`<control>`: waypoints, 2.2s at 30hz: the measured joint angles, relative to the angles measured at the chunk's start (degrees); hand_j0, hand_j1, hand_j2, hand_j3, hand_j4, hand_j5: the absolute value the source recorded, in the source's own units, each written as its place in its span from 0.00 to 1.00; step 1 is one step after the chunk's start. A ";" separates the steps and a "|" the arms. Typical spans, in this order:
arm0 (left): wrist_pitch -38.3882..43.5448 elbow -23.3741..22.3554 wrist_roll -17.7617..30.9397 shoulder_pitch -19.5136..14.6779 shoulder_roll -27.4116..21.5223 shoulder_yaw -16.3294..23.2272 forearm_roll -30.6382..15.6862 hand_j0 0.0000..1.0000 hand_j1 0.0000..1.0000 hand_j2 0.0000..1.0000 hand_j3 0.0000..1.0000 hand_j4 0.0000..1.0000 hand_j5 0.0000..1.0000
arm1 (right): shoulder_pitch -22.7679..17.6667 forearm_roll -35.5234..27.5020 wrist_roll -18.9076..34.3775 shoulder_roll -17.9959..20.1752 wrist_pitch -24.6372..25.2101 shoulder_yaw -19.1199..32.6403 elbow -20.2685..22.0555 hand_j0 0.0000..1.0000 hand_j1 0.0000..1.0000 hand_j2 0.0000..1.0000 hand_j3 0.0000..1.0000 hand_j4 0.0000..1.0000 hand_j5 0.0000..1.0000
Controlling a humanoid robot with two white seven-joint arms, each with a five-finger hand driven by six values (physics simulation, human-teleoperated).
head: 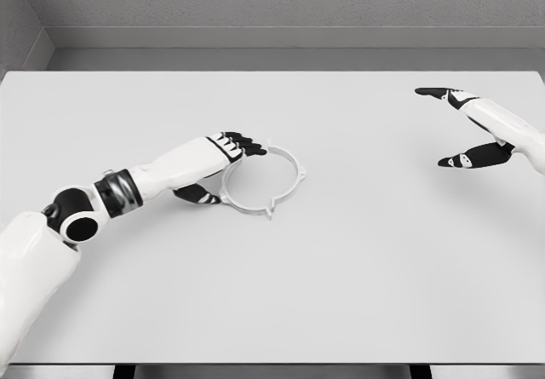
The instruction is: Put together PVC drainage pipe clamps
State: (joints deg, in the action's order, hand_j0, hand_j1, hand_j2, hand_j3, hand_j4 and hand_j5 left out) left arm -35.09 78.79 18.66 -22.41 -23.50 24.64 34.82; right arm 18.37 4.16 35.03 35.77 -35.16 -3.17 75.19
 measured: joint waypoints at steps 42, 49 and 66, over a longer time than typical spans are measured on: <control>0.00 0.01 1.92 -0.79 3.30 -0.27 0.12 1.00 1.00 1.00 1.00 1.00 1.00 | -0.09 0.00 0.00 0.03 0.00 -0.01 0.09 1.00 1.00 1.00 1.00 1.00 1.00; 0.00 -0.47 1.81 -1.93 0.95 -1.41 -1.74 1.00 1.00 1.00 1.00 1.00 1.00 | 0.00 0.00 0.00 0.03 0.00 -0.01 0.02 1.00 1.00 1.00 1.00 1.00 1.00; -0.03 0.86 1.77 -2.37 -1.39 -0.12 -3.17 1.00 1.00 1.00 1.00 1.00 1.00 | 0.00 -0.01 0.00 0.03 0.00 -0.01 0.04 1.00 1.00 1.00 1.00 1.00 1.00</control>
State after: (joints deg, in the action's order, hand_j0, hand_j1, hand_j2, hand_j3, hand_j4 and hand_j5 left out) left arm -35.12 79.64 20.43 -24.79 -24.89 24.52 31.65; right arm 18.37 4.16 35.02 35.80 -35.15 -3.17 75.24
